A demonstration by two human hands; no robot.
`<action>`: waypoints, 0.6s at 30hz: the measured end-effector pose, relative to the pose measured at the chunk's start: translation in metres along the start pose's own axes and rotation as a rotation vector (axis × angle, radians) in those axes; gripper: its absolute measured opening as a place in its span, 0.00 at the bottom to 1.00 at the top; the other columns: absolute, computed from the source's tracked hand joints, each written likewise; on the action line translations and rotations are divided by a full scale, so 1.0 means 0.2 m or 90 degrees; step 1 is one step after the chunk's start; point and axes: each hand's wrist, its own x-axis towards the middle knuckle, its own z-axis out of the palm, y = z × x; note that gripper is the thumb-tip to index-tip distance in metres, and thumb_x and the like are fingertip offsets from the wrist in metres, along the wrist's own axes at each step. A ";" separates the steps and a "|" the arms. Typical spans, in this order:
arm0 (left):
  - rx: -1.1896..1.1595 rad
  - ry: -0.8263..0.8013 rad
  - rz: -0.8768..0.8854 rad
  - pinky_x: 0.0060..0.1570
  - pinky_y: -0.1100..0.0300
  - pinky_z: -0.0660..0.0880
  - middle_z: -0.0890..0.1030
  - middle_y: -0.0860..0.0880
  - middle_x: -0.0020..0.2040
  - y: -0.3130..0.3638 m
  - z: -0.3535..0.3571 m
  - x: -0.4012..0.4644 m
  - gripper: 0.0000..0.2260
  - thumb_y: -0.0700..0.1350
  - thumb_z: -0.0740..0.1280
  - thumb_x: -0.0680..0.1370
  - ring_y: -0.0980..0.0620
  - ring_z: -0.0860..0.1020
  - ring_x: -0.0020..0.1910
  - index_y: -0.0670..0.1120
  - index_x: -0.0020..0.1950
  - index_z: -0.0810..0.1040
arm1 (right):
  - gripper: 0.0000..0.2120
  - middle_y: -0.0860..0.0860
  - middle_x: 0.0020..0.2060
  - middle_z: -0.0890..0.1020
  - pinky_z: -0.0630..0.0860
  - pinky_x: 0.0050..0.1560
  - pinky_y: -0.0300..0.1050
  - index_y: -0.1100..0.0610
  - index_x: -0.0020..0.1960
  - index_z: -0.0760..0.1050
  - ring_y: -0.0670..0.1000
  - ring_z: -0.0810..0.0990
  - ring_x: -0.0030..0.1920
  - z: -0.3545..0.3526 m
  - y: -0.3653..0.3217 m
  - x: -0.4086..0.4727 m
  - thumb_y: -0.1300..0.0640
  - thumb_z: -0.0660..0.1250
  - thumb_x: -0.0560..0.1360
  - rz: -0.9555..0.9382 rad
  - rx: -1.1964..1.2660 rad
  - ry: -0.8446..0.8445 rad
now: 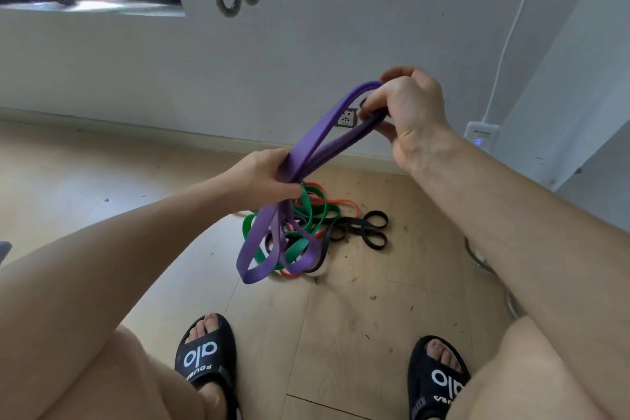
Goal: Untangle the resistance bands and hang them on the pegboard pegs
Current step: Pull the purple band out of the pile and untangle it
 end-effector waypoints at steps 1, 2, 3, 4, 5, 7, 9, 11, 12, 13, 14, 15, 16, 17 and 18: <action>0.000 -0.002 0.017 0.50 0.47 0.80 0.81 0.48 0.44 -0.01 -0.02 0.01 0.08 0.49 0.72 0.74 0.45 0.81 0.45 0.49 0.48 0.77 | 0.17 0.54 0.37 0.79 0.84 0.43 0.49 0.57 0.49 0.72 0.52 0.82 0.35 -0.03 0.00 0.01 0.75 0.66 0.66 0.003 0.001 0.004; -0.003 -0.014 0.028 0.53 0.45 0.79 0.81 0.49 0.45 -0.01 -0.04 0.01 0.08 0.49 0.72 0.75 0.46 0.81 0.47 0.49 0.50 0.77 | 0.17 0.55 0.40 0.80 0.85 0.42 0.48 0.57 0.49 0.72 0.53 0.83 0.37 -0.06 0.01 0.03 0.75 0.66 0.67 0.010 0.004 0.010; -0.012 -0.027 0.030 0.56 0.45 0.79 0.82 0.50 0.47 -0.01 -0.05 0.01 0.08 0.49 0.73 0.76 0.48 0.81 0.49 0.50 0.51 0.78 | 0.16 0.57 0.43 0.80 0.85 0.42 0.47 0.57 0.50 0.72 0.54 0.83 0.39 -0.08 0.01 0.04 0.75 0.66 0.68 0.019 0.009 0.020; -0.026 -0.038 0.027 0.58 0.45 0.79 0.82 0.51 0.49 -0.01 -0.06 0.01 0.08 0.49 0.73 0.76 0.48 0.82 0.51 0.51 0.52 0.78 | 0.16 0.58 0.45 0.80 0.85 0.43 0.47 0.57 0.50 0.72 0.55 0.83 0.40 -0.11 0.02 0.06 0.74 0.66 0.69 0.028 0.011 0.029; -0.038 -0.048 0.023 0.59 0.45 0.79 0.82 0.51 0.49 -0.01 -0.06 0.00 0.08 0.48 0.73 0.77 0.48 0.82 0.51 0.51 0.53 0.77 | 0.16 0.58 0.46 0.80 0.85 0.45 0.48 0.57 0.51 0.73 0.55 0.84 0.41 -0.12 0.02 0.07 0.74 0.66 0.69 0.038 0.012 0.034; -0.030 -0.065 0.036 0.58 0.44 0.79 0.82 0.49 0.49 0.00 -0.06 0.00 0.08 0.47 0.73 0.77 0.46 0.82 0.51 0.48 0.54 0.77 | 0.17 0.57 0.47 0.80 0.85 0.50 0.52 0.57 0.53 0.73 0.55 0.84 0.43 -0.15 0.03 0.09 0.74 0.65 0.71 0.060 0.017 0.023; -0.010 -0.069 0.054 0.55 0.43 0.80 0.82 0.47 0.46 0.01 -0.07 -0.01 0.08 0.47 0.72 0.79 0.45 0.82 0.48 0.46 0.54 0.78 | 0.18 0.56 0.47 0.79 0.84 0.52 0.52 0.57 0.56 0.73 0.54 0.83 0.45 -0.18 0.06 0.10 0.74 0.65 0.72 0.083 0.002 -0.016; -0.062 -0.071 0.047 0.53 0.46 0.81 0.83 0.46 0.46 0.01 -0.11 -0.02 0.07 0.47 0.70 0.80 0.46 0.83 0.47 0.46 0.55 0.79 | 0.20 0.56 0.46 0.78 0.82 0.49 0.50 0.58 0.60 0.73 0.55 0.80 0.44 -0.22 0.08 0.13 0.74 0.65 0.72 0.102 -0.059 -0.098; -0.099 -0.078 0.036 0.52 0.49 0.82 0.84 0.46 0.47 0.01 -0.12 -0.02 0.07 0.46 0.70 0.80 0.48 0.84 0.47 0.46 0.56 0.80 | 0.21 0.56 0.45 0.77 0.80 0.47 0.49 0.58 0.62 0.73 0.54 0.78 0.42 -0.25 0.09 0.14 0.73 0.66 0.72 0.112 -0.109 -0.161; -0.124 -0.086 0.026 0.50 0.53 0.82 0.84 0.46 0.47 0.01 -0.13 -0.03 0.06 0.45 0.70 0.81 0.50 0.85 0.46 0.45 0.56 0.80 | 0.22 0.56 0.43 0.76 0.77 0.45 0.48 0.57 0.63 0.73 0.53 0.76 0.40 -0.27 0.09 0.14 0.72 0.67 0.72 0.118 -0.176 -0.229; -0.133 -0.092 0.021 0.48 0.57 0.81 0.84 0.48 0.46 0.00 -0.13 -0.04 0.06 0.44 0.69 0.81 0.52 0.85 0.45 0.45 0.56 0.80 | 0.23 0.55 0.41 0.75 0.74 0.43 0.47 0.57 0.64 0.74 0.51 0.74 0.38 -0.28 0.10 0.14 0.72 0.69 0.72 0.118 -0.252 -0.289; -0.131 -0.099 0.021 0.46 0.60 0.80 0.84 0.50 0.45 0.00 -0.13 -0.05 0.05 0.43 0.69 0.81 0.54 0.85 0.44 0.45 0.56 0.80 | 0.22 0.53 0.38 0.75 0.71 0.41 0.46 0.57 0.64 0.75 0.49 0.73 0.35 -0.28 0.10 0.13 0.71 0.70 0.72 0.111 -0.323 -0.333; -0.126 -0.108 0.022 0.45 0.61 0.79 0.84 0.51 0.44 -0.01 -0.12 -0.05 0.05 0.43 0.70 0.81 0.54 0.85 0.44 0.45 0.56 0.80 | 0.19 0.51 0.34 0.76 0.69 0.39 0.44 0.59 0.60 0.77 0.48 0.71 0.33 -0.28 0.11 0.12 0.70 0.71 0.72 0.097 -0.374 -0.357; -0.124 -0.117 0.022 0.45 0.61 0.79 0.84 0.50 0.45 -0.01 -0.12 -0.06 0.05 0.43 0.70 0.80 0.53 0.85 0.45 0.46 0.56 0.81 | 0.14 0.50 0.31 0.76 0.70 0.38 0.43 0.61 0.56 0.79 0.47 0.70 0.31 -0.26 0.11 0.11 0.70 0.72 0.71 0.077 -0.389 -0.362; -0.120 -0.126 0.022 0.45 0.61 0.79 0.85 0.50 0.46 -0.02 -0.12 -0.06 0.06 0.43 0.70 0.80 0.52 0.85 0.46 0.46 0.56 0.81 | 0.10 0.50 0.30 0.76 0.73 0.40 0.44 0.62 0.52 0.80 0.46 0.70 0.29 -0.25 0.11 0.11 0.71 0.71 0.72 0.064 -0.371 -0.349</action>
